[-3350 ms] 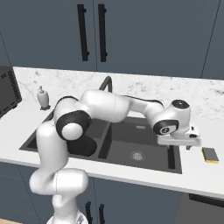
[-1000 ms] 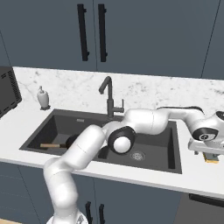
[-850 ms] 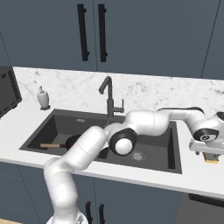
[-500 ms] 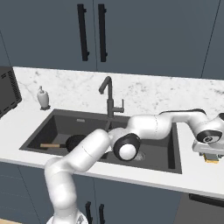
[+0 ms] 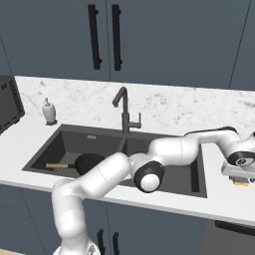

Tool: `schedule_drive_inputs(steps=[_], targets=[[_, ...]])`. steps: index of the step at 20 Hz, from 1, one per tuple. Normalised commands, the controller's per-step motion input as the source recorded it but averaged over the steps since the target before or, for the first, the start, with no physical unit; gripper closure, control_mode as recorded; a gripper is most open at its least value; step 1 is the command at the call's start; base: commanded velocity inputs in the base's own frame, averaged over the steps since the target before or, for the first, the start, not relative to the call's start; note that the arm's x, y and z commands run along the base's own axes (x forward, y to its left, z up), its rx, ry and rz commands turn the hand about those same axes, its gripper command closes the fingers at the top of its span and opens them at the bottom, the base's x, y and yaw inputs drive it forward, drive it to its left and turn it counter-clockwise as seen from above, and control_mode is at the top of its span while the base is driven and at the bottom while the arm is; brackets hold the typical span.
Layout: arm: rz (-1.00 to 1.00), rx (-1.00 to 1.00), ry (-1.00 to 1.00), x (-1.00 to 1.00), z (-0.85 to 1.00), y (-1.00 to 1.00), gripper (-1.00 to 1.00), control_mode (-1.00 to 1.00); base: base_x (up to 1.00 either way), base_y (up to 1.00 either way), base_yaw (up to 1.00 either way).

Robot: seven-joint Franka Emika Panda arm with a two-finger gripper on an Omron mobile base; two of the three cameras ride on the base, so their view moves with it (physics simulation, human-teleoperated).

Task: Pick the pan and sponge and place them into the sink. Then turn on the water.

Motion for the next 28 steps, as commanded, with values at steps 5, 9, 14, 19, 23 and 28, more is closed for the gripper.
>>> schedule_drive_inputs(steps=[5,9,14,19,23,28], targets=[[0.03,0.0,0.0,0.01,-0.14,0.0,-1.0,-1.0,0.0,0.0,0.0],[0.03,0.0,0.0,0.01,-0.12,0.0,-1.0,-1.0,0.0,0.0,0.0],[0.02,0.0,0.0,0.0,-0.09,0.05,-1.0,-1.0,0.0,0.0,0.0],[0.02,0.0,0.0,0.06,-0.03,0.02,-1.0,-1.0,0.0,0.0,0.0],[0.02,0.0,0.0,0.11,0.0,0.0,-1.0,-1.0,0.0,0.0,0.0],[0.02,0.0,0.0,0.16,-0.01,0.0,-1.0,-1.0,0.0,0.0,0.0]])
